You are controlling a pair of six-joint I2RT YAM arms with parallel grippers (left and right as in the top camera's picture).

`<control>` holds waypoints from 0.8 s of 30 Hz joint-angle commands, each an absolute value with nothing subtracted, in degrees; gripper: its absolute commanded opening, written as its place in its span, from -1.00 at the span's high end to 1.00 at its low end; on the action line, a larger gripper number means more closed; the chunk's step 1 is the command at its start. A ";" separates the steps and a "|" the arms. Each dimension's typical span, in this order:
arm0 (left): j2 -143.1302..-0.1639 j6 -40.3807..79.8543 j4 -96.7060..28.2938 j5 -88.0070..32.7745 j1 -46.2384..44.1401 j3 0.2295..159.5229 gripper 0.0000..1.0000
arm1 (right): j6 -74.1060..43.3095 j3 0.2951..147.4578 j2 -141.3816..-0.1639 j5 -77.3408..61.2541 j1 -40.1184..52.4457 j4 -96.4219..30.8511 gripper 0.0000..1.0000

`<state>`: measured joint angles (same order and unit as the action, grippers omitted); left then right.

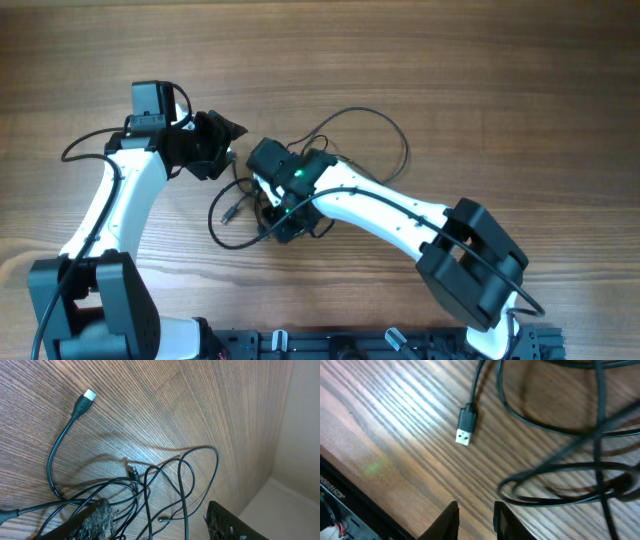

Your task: Untangle cables

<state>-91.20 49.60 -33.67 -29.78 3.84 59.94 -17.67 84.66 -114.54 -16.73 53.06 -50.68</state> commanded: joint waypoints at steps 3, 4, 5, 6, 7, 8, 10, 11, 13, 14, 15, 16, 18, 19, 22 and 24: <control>-91.64 47.92 -33.71 -28.82 4.10 59.90 -0.28 | -16.51 83.85 -119.85 -16.01 53.89 -49.41 0.53; -91.64 47.62 -33.71 -28.80 4.10 59.90 -0.28 | -16.47 83.85 -120.53 -15.92 53.89 -48.95 0.53; -91.64 47.00 -33.69 -28.82 4.10 59.90 -0.28 | -16.51 83.85 -121.05 -15.20 53.89 -48.53 0.53; -91.64 46.65 -33.71 -28.80 4.10 59.90 -0.28 | -16.51 83.85 -121.32 -14.44 53.89 -48.05 0.53; -91.64 46.65 -33.76 -28.80 4.10 59.90 -0.29 | -16.56 83.88 -121.32 -13.65 53.87 -47.57 0.51; -91.64 46.65 -33.76 -28.80 4.10 59.90 -0.29 | -16.58 83.90 -121.30 -13.47 53.87 -47.27 0.51; -91.64 46.68 -33.69 -28.80 4.10 59.90 -0.29 | -16.51 83.92 -121.30 -13.43 53.87 -47.18 0.50; -91.64 46.68 -33.71 -28.80 4.10 59.90 -0.29 | -16.53 83.92 -121.30 -12.97 53.87 -47.03 0.50; -91.64 46.68 -33.71 -28.80 4.10 59.90 -0.29 | -16.47 83.92 -121.30 -11.05 53.87 -46.30 0.51; -91.64 46.68 -33.74 -28.80 4.10 59.90 -0.29 | -16.29 83.92 -121.32 -10.41 53.87 -45.82 0.50; -91.64 46.68 -33.74 -28.80 4.10 59.90 -0.29 | -15.86 83.92 -121.32 -9.87 53.87 -45.45 0.50; -91.64 46.68 -33.78 -28.80 4.10 59.90 -0.29 | -14.87 83.92 -121.32 -9.63 53.87 -44.86 0.50; -91.64 46.68 -33.95 -28.80 4.10 59.90 -0.29 | -14.79 83.92 -121.34 -8.99 53.89 -43.97 0.50; -91.64 46.68 -33.95 -28.80 4.10 59.90 -0.29 | -14.68 83.92 -121.47 -8.49 53.89 -43.75 0.50; -91.64 46.68 -33.95 -28.80 4.10 59.90 -0.29 | -14.57 83.92 -122.87 -8.49 53.89 -43.22 0.51; -91.64 46.68 -33.95 -28.80 4.10 59.90 -0.29 | -14.55 83.92 -124.29 -8.45 53.89 -43.22 0.50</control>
